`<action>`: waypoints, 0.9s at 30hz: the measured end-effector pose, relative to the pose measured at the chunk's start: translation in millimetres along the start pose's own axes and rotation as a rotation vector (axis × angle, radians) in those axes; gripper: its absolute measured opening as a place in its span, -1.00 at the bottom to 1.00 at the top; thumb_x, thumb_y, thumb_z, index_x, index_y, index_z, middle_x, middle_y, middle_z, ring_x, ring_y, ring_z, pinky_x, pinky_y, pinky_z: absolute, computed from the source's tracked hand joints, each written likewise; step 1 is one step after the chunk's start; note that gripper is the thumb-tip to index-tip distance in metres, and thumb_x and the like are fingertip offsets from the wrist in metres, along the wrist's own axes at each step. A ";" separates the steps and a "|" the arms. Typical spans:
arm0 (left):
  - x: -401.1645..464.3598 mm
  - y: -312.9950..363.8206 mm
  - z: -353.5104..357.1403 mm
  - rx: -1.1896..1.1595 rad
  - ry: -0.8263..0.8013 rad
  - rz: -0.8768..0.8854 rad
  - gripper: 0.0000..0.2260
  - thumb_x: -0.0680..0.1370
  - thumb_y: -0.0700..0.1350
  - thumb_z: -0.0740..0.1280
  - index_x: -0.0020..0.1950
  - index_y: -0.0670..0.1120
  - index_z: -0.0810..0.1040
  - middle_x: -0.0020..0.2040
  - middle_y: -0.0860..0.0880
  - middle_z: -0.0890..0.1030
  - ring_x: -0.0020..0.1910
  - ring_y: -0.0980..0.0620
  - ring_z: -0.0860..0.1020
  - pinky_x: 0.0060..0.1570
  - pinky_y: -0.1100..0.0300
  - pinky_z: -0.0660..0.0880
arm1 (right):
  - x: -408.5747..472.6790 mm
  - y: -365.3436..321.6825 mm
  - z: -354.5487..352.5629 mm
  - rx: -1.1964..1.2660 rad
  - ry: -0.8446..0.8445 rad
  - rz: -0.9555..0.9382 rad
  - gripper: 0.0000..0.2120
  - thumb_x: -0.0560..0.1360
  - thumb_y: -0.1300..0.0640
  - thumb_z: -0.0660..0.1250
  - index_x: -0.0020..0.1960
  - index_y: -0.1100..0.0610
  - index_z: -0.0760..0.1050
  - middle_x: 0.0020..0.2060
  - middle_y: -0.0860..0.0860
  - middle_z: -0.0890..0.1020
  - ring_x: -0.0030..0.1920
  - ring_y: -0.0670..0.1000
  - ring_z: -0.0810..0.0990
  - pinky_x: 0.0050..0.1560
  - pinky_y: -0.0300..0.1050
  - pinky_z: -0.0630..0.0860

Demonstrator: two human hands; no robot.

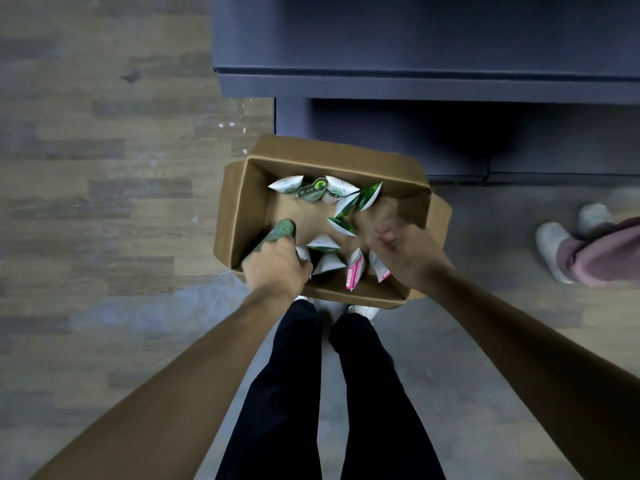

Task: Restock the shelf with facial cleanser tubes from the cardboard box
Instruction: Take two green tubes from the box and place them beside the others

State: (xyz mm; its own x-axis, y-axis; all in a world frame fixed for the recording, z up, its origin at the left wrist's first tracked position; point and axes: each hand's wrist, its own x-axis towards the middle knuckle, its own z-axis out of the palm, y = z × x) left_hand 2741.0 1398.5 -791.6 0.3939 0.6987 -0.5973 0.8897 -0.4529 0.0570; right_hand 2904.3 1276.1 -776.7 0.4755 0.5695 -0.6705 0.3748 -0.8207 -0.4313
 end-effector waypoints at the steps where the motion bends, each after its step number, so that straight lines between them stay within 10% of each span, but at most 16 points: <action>1: 1.0 -0.4 1.6 -0.003 0.016 0.015 -0.72 0.49 0.10 0.32 0.07 -0.05 0.52 -0.02 -0.07 0.61 -0.06 -0.18 0.59 -0.22 0.13 0.36 | -1.3 -0.4 2.2 -0.009 0.007 -0.011 -0.66 0.54 -0.11 0.26 0.17 0.11 0.50 -0.03 0.09 0.68 0.03 0.16 0.62 0.06 0.09 0.54; 9: 15.3 -30.5 0.6 0.196 -0.068 0.397 -0.63 0.52 -0.22 0.26 0.28 0.08 0.45 0.20 -0.03 0.47 0.03 -0.14 0.60 -0.07 0.05 0.51 | 2.8 -33.8 26.8 -0.166 -0.012 -0.211 -0.79 0.52 -0.07 0.31 0.11 -0.03 0.53 -0.06 -0.01 0.67 -0.01 0.10 0.63 0.02 0.02 0.56; 27: 39.8 -33.0 -0.9 0.499 -0.056 0.719 -0.80 0.61 -0.14 0.17 0.14 0.02 0.54 0.08 0.01 0.58 0.02 -0.07 0.58 -0.20 0.11 0.28 | 23.1 -57.1 67.0 -0.627 0.142 -0.127 -0.82 0.61 0.08 0.21 0.15 -0.06 0.53 -0.07 0.00 0.65 0.00 0.11 0.64 0.00 -0.09 0.42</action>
State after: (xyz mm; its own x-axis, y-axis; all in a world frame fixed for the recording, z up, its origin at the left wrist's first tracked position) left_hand 2727.5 1441.8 -816.6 0.7970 0.1283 -0.5902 0.2202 -0.9716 0.0861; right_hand 2840.5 1333.0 -807.9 0.4819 0.6958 -0.5326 0.8073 -0.5889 -0.0390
